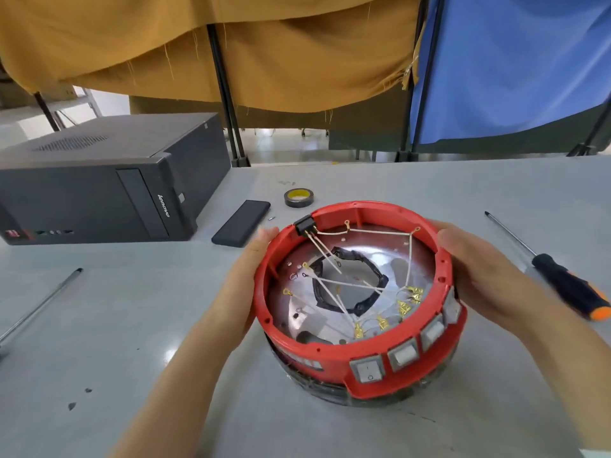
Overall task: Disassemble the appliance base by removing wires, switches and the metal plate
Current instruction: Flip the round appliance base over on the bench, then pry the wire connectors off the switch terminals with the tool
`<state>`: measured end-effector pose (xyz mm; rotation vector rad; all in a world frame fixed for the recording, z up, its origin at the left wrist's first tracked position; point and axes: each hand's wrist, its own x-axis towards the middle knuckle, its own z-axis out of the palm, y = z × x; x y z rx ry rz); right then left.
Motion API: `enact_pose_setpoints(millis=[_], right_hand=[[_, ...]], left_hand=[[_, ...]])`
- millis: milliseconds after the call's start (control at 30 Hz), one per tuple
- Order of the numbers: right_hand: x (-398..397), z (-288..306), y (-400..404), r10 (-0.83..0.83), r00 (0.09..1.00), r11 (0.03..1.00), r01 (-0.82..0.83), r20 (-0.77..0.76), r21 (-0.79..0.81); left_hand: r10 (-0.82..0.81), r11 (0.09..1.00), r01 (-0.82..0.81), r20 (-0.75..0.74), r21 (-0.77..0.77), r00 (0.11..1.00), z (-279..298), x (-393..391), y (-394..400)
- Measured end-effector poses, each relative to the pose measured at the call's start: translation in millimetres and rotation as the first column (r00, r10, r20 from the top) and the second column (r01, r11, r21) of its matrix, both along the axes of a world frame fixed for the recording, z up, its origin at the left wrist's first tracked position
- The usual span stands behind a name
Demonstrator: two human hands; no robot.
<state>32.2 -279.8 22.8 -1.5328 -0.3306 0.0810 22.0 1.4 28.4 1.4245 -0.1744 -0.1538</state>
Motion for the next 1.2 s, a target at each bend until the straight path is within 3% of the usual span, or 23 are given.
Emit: enact_pose_setpoints(millis=[133, 333, 400, 467, 533, 600, 667, 733, 1000, 1200], right_hand=[[3, -11, 5, 0.042, 0.991, 0.999, -0.039, -0.130, 0.028], [3, -21, 8, 0.052, 0.948, 0.999, -0.052, -0.315, 0.006], [0, -16, 8, 0.069, 0.954, 0.996, -0.084, -0.291, -0.039], [1, -12, 5, -0.059, 0.978, 0.986, 0.026, -0.199, -0.164], [6, -13, -2, -0.322, 0.945, 0.913, 0.296, -0.051, -0.282], [13, -19, -17, -0.534, 0.827, 0.714, 0.552, 0.174, -0.430], [18, -27, -30, -0.548, 0.769, 0.474, 0.610, 0.330, -0.635], [19, -35, -36, -0.532, 0.788, 0.358, 0.542, 0.311, -0.760], [17, -44, -39, -0.554, 0.754, 0.099, 0.481, 0.353, -0.871], [16, -43, -35, -0.557, 0.733, 0.167, 0.560, 0.391, -0.811]], left_hand=[[0.145, 0.988, -0.141, -0.057, 0.069, 0.988, -3, 5, 6], [0.246, 0.942, -0.221, -0.071, 0.251, 0.967, -8, 10, 7], [0.269, 0.927, -0.239, -0.068, 0.288, 0.961, -9, 12, 7], [0.265, 0.923, -0.230, -0.077, 0.310, 0.961, -10, 13, 8], [0.258, 0.923, -0.217, -0.091, 0.318, 0.962, -10, 14, 8], [0.256, 0.918, -0.211, -0.095, 0.335, 0.962, -9, 14, 8], [0.256, 0.912, -0.211, -0.087, 0.353, 0.963, -9, 14, 9], [0.257, 0.900, -0.210, -0.078, 0.383, 0.963, -9, 14, 9], [0.257, 0.896, -0.209, -0.071, 0.392, 0.964, -9, 15, 8], [0.233, 0.912, -0.193, -0.068, 0.363, 0.970, -11, 15, 10]])
